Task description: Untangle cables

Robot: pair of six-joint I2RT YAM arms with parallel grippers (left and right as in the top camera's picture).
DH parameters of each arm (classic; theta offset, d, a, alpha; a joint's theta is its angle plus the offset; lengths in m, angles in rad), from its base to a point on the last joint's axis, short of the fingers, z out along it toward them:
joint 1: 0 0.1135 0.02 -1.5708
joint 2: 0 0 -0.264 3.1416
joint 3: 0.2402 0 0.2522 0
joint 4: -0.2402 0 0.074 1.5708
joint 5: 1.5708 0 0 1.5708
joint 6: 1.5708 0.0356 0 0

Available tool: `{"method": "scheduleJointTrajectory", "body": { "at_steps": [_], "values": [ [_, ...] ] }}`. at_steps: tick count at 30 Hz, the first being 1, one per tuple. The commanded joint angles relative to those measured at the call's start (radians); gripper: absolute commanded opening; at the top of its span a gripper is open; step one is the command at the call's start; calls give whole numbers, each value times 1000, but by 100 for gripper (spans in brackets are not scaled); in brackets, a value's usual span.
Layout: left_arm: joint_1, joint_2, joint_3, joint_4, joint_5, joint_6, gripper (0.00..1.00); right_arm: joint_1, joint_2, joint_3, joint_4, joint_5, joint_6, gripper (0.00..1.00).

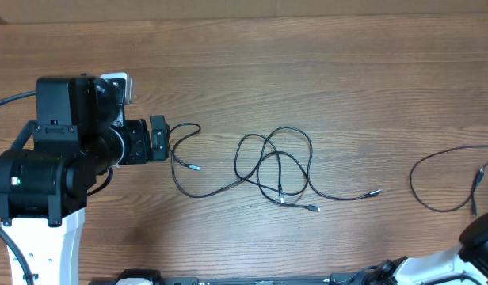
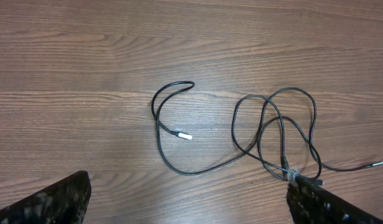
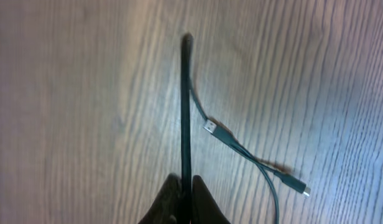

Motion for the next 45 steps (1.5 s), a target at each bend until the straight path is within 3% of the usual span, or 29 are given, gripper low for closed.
{"method": "scheduleJointTrajectory", "body": {
  "at_steps": [1,10,12,14,15,24,30,38,45],
  "values": [
    [5,3,-2,3,10,19,100,-33,-4,2,2,-10,6,4],
    [5,3,-2,3,10,18,100,-164,-4,2,-27,-42,7,4],
    [5,3,-2,3,10,19,100,-209,-4,2,-31,-101,7,24],
    [5,3,-2,3,10,19,100,-257,-4,2,-31,-172,7,86],
    [5,3,-2,3,10,19,100,-271,-4,2,-29,-190,7,100],
    [5,3,-2,3,10,18,100,-291,-4,2,-27,-302,4,100],
    [5,3,-2,3,10,18,100,-250,-4,2,-27,-430,-161,100],
    [5,3,-2,3,10,19,100,-39,-4,2,-58,-480,-342,100],
    [5,3,-2,3,10,18,100,135,-4,2,-161,-469,-386,100]
  ]
}}
